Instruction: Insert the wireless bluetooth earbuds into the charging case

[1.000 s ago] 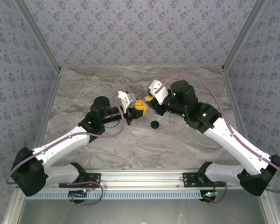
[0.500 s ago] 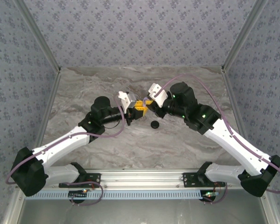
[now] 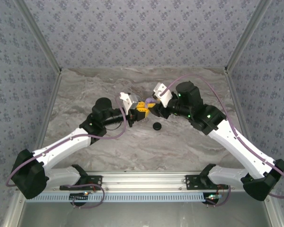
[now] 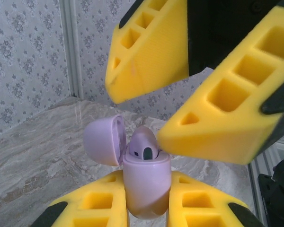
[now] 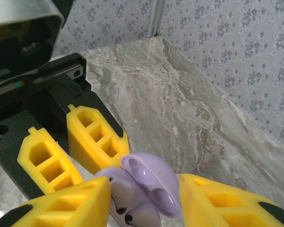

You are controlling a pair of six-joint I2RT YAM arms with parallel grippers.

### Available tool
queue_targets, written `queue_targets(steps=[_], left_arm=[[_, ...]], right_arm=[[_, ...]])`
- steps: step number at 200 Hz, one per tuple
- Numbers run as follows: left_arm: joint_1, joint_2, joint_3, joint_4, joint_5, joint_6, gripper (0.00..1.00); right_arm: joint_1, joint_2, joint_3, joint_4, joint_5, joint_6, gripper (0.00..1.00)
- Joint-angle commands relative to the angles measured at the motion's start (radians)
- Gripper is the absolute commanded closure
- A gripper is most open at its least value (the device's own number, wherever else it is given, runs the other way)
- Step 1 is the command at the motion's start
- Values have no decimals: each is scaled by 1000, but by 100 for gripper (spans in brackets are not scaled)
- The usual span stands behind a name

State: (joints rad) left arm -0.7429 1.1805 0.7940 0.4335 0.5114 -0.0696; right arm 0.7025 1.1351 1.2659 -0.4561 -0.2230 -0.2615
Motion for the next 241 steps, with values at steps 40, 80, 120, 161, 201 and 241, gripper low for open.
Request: queue_targets(steps=[40, 80, 120, 161, 201, 241], left_arm=[[-7, 5, -3, 171, -5, -58, 98], [-8, 16, 1, 237, 14, -89, 99], [-7, 31, 27, 248, 62, -102, 98], [-8, 43, 30, 248, 73, -108, 98], [-9, 51, 33, 249, 73, -110, 98], [-8, 58, 34, 245, 62, -108, 98]], right_arm=[[-231, -145, -35, 126, -329, 283, 13], [-320, -114, -127, 241, -555, 507, 0], [-299, -24, -140, 289, -671, 588, 0], [-267, 4, -131, 350, -715, 604, 0], [-242, 25, -96, 358, -773, 611, 0], [-233, 9, -83, 303, -802, 577, 0]])
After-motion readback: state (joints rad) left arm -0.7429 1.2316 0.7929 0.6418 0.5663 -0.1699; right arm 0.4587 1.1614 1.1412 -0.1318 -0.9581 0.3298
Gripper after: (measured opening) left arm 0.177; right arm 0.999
